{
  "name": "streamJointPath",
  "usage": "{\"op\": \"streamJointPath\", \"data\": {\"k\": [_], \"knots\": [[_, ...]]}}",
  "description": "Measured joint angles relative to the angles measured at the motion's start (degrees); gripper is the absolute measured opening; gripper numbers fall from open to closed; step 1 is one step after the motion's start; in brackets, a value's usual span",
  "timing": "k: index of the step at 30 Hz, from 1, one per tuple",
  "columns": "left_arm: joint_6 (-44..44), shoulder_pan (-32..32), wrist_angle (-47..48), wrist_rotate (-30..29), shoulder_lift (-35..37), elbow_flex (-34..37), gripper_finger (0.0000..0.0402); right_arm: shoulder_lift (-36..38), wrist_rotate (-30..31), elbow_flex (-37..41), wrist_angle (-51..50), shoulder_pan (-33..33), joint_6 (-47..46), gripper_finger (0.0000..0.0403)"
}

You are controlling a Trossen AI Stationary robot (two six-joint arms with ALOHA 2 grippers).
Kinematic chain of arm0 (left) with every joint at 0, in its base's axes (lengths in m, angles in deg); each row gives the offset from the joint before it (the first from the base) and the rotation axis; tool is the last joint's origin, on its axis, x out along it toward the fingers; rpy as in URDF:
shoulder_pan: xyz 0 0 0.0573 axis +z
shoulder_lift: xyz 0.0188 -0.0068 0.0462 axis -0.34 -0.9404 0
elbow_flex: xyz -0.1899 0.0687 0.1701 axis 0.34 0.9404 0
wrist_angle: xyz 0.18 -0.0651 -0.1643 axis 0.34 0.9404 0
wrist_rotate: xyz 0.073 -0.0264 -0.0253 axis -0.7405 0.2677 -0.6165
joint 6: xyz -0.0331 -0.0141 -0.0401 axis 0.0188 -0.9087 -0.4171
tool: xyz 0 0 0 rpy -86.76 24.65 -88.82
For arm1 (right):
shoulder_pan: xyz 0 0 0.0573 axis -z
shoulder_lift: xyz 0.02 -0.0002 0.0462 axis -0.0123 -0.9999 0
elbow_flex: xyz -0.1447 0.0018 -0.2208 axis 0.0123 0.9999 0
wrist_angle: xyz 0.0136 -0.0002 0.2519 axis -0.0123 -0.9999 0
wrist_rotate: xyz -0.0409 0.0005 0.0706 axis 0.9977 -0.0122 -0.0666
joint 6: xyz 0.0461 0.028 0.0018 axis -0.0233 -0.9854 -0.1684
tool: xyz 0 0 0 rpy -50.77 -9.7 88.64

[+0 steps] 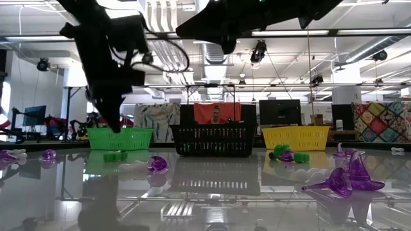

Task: Sort Halloween decoration
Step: Put the white bone toy into the yellow bin

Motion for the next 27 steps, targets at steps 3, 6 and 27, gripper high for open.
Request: {"op": "streamJointPath", "data": {"k": [3, 6, 27], "knots": [[0.75, -1.51, -3.75, 0.13, 3.90, 0.61, 0.0000, 0.00, 0.00, 0.00, -0.90, 0.00, 0.00, 0.0009], [2.92, -3.50, -8.39, 0.29, 7.64, 1.04, 0.0000, 0.00, 0.00, 0.00, -2.04, 0.00, 0.02, 0.0009], [13.29, -15.93, -58.17, 7.23, 14.24, 14.38, 0.0000, 0.00, -2.23, 0.00, -6.38, -0.02, -0.42, 0.0009]]}}
